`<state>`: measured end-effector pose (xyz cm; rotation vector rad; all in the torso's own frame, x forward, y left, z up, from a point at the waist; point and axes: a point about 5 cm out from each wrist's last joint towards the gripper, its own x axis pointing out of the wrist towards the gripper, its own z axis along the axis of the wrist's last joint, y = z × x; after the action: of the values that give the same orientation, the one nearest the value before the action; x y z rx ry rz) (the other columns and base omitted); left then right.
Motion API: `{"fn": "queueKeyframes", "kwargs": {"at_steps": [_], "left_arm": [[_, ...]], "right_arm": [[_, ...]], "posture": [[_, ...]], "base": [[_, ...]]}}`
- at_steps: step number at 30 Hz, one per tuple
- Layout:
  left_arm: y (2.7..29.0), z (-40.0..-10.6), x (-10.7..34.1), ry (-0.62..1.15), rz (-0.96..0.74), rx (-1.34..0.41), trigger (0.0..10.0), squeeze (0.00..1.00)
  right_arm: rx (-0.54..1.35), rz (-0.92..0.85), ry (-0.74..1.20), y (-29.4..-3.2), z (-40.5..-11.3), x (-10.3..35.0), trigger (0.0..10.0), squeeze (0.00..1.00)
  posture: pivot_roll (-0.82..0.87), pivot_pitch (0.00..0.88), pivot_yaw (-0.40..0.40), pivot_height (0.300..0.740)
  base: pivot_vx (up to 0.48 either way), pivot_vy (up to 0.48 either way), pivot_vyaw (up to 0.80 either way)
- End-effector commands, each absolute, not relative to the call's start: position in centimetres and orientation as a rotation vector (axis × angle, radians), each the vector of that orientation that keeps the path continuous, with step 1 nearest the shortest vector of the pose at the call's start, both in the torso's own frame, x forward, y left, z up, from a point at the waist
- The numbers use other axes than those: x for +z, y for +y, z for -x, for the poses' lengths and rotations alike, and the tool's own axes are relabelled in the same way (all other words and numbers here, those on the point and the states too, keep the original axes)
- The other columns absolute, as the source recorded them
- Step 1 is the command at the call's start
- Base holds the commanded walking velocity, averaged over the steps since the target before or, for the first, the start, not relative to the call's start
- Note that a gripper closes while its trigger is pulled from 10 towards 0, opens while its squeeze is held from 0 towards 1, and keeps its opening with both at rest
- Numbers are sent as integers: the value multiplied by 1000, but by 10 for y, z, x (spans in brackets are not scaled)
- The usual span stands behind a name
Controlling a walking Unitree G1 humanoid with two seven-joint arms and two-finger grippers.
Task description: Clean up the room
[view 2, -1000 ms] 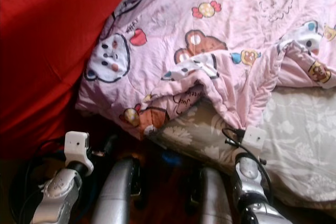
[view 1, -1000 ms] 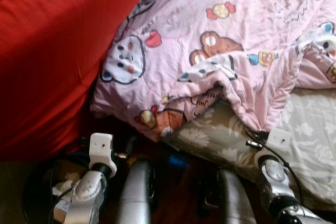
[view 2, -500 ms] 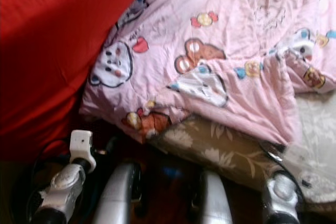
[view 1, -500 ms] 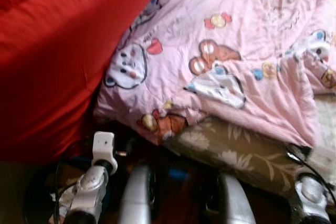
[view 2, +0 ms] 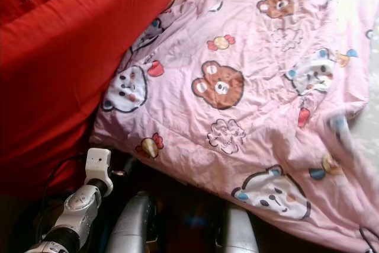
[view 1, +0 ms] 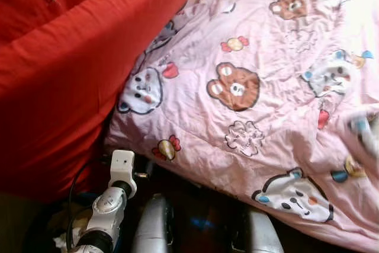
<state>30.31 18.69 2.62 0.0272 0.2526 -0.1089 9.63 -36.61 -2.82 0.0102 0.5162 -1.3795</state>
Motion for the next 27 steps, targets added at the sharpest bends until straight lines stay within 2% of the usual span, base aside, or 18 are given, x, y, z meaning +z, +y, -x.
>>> {"fn": "queueKeyframes", "kwargs": {"at_steps": [1,5,7,13,15,16,17,18,19,24,25,27], "left_arm": [[192,-295,16,294,-31,-95,10000,0],[191,-295,15,296,-31,-98,10000,0],[190,-294,14,298,-31,-105,10000,0],[190,-294,13,301,-32,-109,10000,0],[190,-294,13,303,-32,-110,10000,0],[189,-294,13,303,-32,-111,10000,0],[189,-293,13,304,-33,-112,10000,0],[189,-293,12,304,-33,-113,10000,0],[189,-293,12,305,-33,-115,10000,0],[187,-292,11,307,-32,-116,10000,0],[187,-291,10,308,-31,-116,10000,0],[187,-291,10,308,-31,-116,10000,0]], "right_arm": [[-1450,-32,584,-363,-78,-37,0,0],[-1587,-137,687,-347,-52,-54,0,0],[-1581,-206,743,-336,-48,-63,0,0],[-1576,-277,806,-323,-45,-72,0,0],[-1517,-322,835,-315,-50,-78,0,0],[-1460,-362,845,-311,-56,-80,3647,0],[-1428,-389,847,-309,-59,-82,3647,0],[-1404,-403,849,-307,-62,-83,7765,0],[-1393,-405,848,-305,-64,-83,10000,0],[-1382,-405,854,-301,-67,-84,10000,0],[-1352,-395,844,-300,-71,-84,10000,1000],[-1338,-384,821,-301,-74,-82,10000,1000]], "posture": [[70,208,39,641],[71,202,40,641],[73,200,42,641],[76,199,39,641],[76,201,40,641],[76,200,40,641],[74,203,40,641],[73,203,39,641],[73,203,39,641],[82,206,34,641],[82,209,34,641],[82,211,34,641]], "base": [[0,0,0],[0,0,0],[0,0,0],[0,0,0],[0,0,0],[0,0,0],[0,0,0],[0,0,0],[0,0,0],[0,0,0],[0,0,0],[0,0,0]]}}
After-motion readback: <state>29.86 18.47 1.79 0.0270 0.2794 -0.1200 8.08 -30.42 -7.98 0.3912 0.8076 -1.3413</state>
